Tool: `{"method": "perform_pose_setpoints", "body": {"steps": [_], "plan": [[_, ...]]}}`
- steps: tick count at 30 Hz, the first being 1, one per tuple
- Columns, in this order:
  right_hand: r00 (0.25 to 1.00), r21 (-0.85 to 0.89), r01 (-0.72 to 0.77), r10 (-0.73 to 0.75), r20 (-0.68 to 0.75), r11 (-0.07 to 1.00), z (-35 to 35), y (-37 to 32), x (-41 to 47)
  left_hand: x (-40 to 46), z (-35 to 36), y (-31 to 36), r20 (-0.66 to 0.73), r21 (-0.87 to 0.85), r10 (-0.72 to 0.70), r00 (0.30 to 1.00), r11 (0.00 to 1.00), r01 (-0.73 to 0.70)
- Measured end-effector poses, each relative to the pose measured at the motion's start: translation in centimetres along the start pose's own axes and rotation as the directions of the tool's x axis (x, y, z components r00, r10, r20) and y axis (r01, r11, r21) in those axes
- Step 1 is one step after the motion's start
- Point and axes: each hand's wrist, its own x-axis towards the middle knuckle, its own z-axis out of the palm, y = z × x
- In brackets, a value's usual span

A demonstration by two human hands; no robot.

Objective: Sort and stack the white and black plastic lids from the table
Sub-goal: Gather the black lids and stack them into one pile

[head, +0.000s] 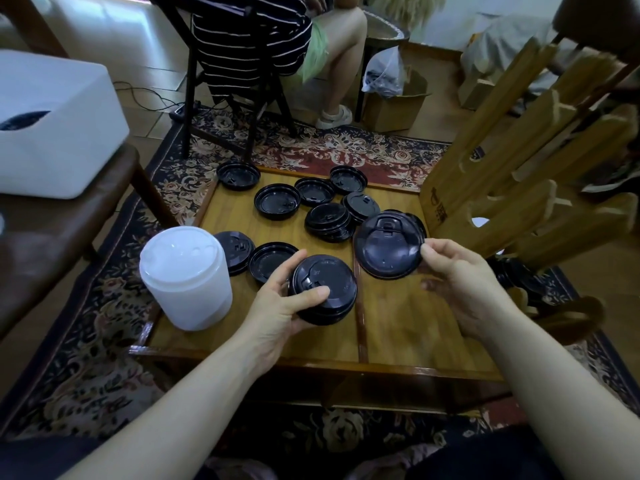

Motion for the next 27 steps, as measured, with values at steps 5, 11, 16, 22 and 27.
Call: {"method": "perform_pose_setpoints", "body": {"steps": [5, 11, 16, 22, 27], "plan": [[0.942, 0.021, -0.176, 0.162, 0.292, 0.984, 0.4, 1.1, -0.4, -0.3, 0.0, -0.1, 0.035, 0.015, -0.025, 0.999, 1.0, 0.025], [0.941, -0.081, -0.135, 0.154, 0.301, 0.987, 2.5, 1.4, 0.1, -0.3, 0.3, -0.5, 0.074, 0.068, -0.059, 0.996, 0.996, 0.054], [0.954, 0.042, -0.188, 0.172, 0.246, 0.981, 3.3, 1.4, -0.1, -0.2, 0.2, -0.5, 0.052, 0.06, -0.024, 0.998, 0.998, 0.021], [0.931, 0.056, -0.249, 0.224, 0.287, 0.967, 3.2, 1.6, -0.8, -0.1, 0.3, -0.6, -0.007, 0.035, 0.035, 0.999, 0.999, -0.035], [0.928, -0.141, -0.205, 0.238, 0.288, 0.969, 2.9, 1.8, -1.2, -0.2, 0.7, -0.2, -0.056, 0.014, 0.046, 0.997, 0.999, -0.046]]}}
